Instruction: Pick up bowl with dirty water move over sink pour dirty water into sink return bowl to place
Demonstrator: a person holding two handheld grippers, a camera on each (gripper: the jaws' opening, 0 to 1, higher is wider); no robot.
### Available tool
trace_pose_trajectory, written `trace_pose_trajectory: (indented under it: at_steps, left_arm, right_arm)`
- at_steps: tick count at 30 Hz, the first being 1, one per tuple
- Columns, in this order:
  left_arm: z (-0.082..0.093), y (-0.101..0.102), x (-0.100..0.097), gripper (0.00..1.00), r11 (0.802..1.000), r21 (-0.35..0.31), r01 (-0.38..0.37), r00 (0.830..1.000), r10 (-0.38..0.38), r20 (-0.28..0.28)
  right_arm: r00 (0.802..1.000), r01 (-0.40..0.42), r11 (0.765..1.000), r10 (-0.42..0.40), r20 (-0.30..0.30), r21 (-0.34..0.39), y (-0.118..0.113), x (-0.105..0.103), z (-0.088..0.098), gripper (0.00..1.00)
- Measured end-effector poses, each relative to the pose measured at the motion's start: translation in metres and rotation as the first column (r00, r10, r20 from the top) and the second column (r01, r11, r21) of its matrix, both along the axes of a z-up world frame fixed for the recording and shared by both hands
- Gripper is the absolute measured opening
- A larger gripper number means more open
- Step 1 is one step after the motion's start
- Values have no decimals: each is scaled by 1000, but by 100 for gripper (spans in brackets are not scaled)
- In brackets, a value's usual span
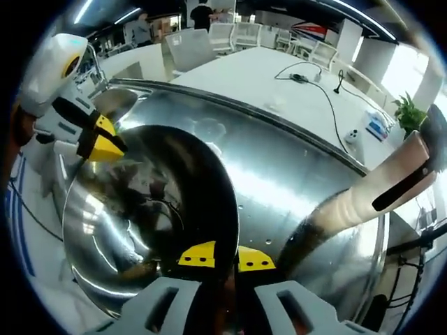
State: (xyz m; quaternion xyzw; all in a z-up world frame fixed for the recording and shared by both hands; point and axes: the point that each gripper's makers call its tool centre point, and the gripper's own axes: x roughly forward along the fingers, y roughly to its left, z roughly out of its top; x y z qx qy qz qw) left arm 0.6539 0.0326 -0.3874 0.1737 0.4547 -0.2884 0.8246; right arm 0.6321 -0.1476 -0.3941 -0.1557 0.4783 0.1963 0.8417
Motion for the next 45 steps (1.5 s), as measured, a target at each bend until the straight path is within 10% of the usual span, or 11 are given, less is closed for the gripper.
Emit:
trace_pose_trajectory:
  at_steps: [45]
  left_arm:
    - [29,29,-3,0,984,-69,-167,986,167,-6]
  right_arm:
    - [989,79,996,-83,121,37,22,21,50,0]
